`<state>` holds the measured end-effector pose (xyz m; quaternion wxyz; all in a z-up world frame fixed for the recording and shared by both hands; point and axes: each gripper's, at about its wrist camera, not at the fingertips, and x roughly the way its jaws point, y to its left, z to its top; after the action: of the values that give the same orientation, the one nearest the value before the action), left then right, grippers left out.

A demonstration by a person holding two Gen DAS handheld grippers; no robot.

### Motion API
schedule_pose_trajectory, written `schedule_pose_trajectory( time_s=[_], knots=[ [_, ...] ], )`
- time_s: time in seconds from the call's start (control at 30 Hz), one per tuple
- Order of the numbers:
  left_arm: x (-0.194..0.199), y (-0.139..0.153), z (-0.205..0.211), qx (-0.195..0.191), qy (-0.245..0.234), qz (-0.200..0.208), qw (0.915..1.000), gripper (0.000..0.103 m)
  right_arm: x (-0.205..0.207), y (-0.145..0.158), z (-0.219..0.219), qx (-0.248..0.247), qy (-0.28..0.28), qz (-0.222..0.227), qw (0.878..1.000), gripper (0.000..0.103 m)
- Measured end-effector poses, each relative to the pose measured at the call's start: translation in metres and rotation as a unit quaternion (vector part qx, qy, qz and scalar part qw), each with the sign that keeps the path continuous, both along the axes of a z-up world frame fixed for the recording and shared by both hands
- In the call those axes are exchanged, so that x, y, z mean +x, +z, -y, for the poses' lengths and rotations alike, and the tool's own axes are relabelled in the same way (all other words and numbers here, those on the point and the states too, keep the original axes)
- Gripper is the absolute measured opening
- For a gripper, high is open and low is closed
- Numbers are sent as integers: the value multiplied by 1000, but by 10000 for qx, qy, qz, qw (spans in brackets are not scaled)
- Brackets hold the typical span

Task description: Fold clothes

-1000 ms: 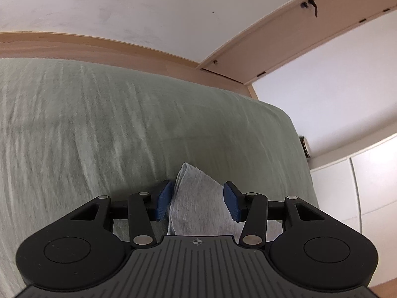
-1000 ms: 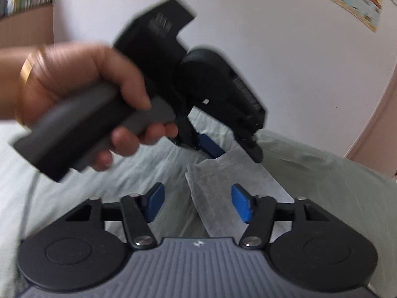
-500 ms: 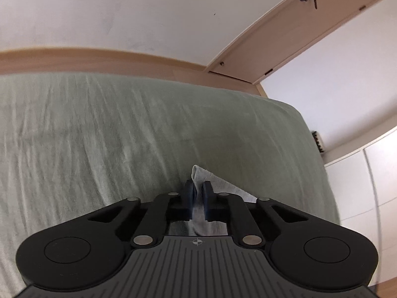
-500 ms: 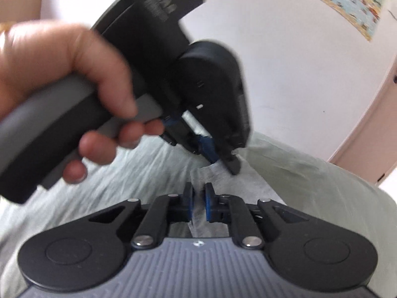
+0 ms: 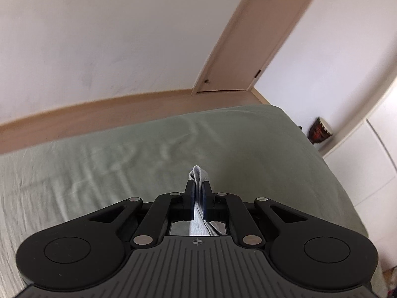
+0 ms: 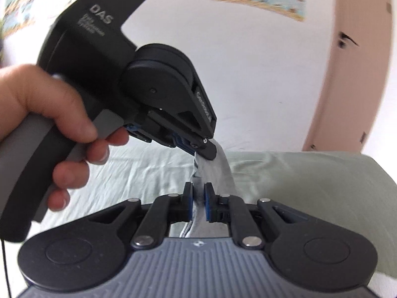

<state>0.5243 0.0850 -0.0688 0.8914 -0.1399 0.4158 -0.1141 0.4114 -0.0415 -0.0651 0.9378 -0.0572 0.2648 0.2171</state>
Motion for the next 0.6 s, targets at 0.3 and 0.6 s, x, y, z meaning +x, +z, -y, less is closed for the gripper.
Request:
schedule_pose_trajectory(
  time_s=[0.3, 0.6],
  knots=[
    [-36, 39, 135, 477, -627, 208, 9967, 5, -46, 32, 128, 804, -1089, -164, 9907, 9],
    [-66, 39, 258, 689, -1252, 189, 9896, 5, -94, 33, 250, 1311, -1891, -219, 9729, 9]
  ],
)
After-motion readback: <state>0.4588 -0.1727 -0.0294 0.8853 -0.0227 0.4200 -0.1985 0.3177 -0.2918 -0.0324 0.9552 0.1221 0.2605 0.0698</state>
